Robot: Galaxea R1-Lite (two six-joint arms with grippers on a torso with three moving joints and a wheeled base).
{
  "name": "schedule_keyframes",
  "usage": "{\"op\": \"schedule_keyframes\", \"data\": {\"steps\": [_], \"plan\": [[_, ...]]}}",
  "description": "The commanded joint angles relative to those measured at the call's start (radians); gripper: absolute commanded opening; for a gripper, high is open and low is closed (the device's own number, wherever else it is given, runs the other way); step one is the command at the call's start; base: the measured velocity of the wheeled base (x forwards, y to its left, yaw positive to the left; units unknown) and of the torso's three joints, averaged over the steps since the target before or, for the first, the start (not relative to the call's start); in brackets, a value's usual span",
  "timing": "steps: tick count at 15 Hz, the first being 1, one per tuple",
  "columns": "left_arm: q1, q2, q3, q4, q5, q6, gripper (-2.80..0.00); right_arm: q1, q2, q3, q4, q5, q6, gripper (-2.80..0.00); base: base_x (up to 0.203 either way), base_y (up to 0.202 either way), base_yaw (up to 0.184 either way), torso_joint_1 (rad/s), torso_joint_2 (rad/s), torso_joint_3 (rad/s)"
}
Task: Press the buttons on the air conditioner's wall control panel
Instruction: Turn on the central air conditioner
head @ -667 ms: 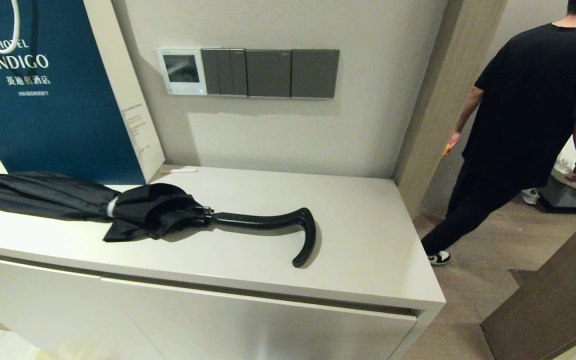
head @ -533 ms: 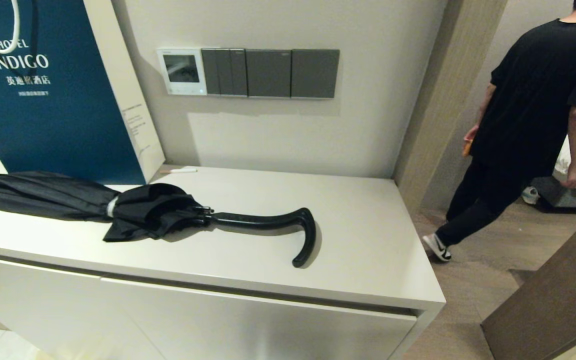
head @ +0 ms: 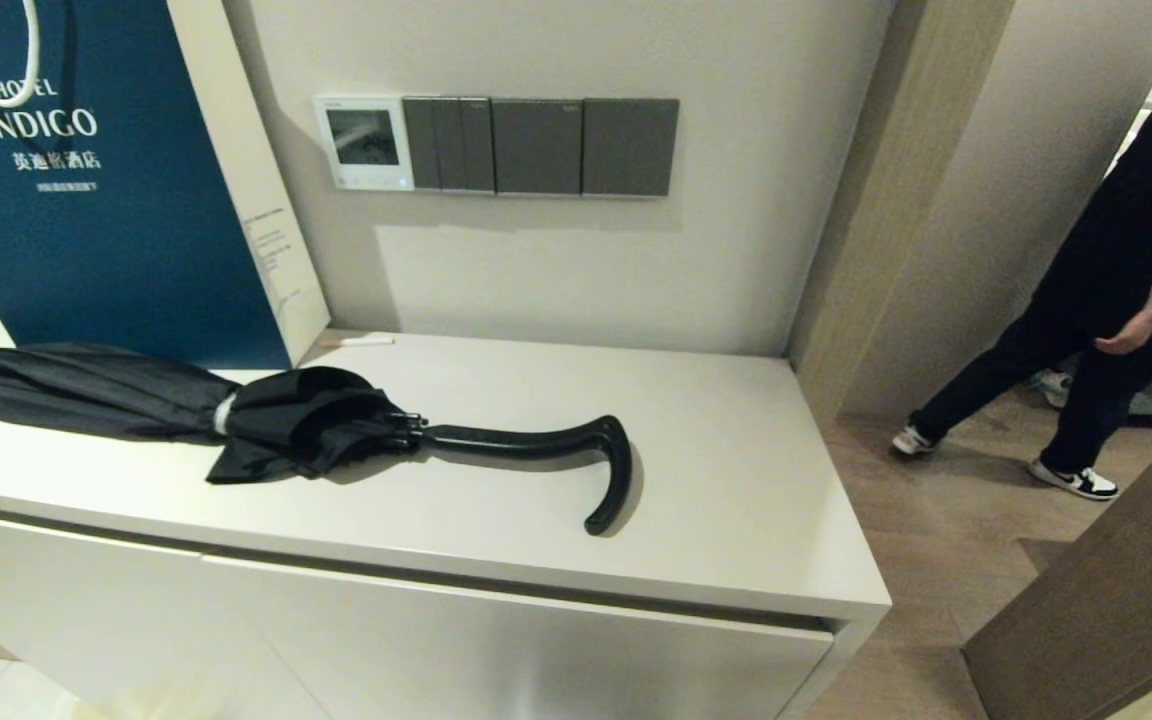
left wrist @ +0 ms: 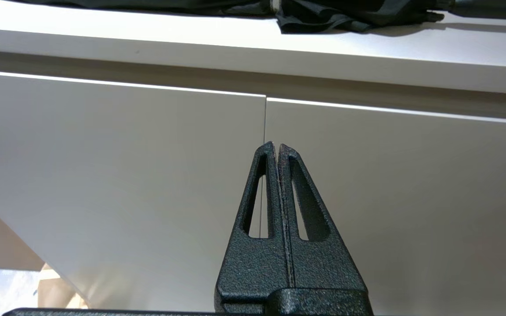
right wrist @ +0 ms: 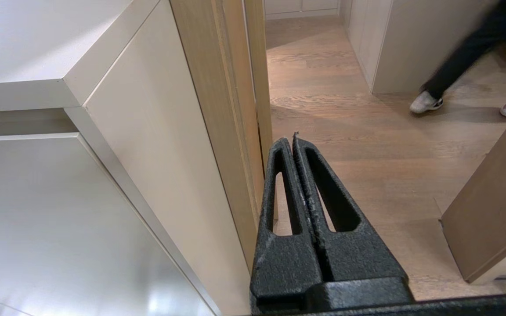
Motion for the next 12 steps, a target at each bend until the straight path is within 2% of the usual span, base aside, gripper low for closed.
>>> {"op": "schedule_keyframes", "data": {"steps": [1, 3, 6, 10, 12], "plan": [[0.000, 0.007, -0.061, 0.010, 0.000, -0.004, -2.80, 0.000, 0.001, 0.002, 0.000, 0.000, 0.000, -2.80, 0.000, 0.000, 0.000, 0.000, 0.00, 0.000], [0.000, 0.058, -0.255, 0.050, -0.004, -0.008, -2.80, 0.000, 0.001, 0.002, 0.000, 0.000, 0.000, -2.80, 0.000, 0.000, 0.000, 0.000, 0.00, 0.000], [-0.001, 0.237, -0.472, 0.077, -0.007, -0.021, -2.80, 0.000, 0.001, 0.002, 0.000, 0.000, 0.000, -2.80, 0.000, 0.000, 0.000, 0.000, 0.00, 0.000], [-0.003, 0.550, -0.749, 0.081, -0.029, -0.079, -2.80, 0.000, 0.001, 0.002, 0.000, 0.000, 0.000, -2.80, 0.000, 0.000, 0.000, 0.000, 0.00, 0.000], [-0.003, 0.695, -0.845, 0.083, -0.074, -0.119, -2.80, 0.000, 0.001, 0.002, 0.000, 0.000, 0.000, -2.80, 0.000, 0.000, 0.000, 0.000, 0.00, 0.000]]}}
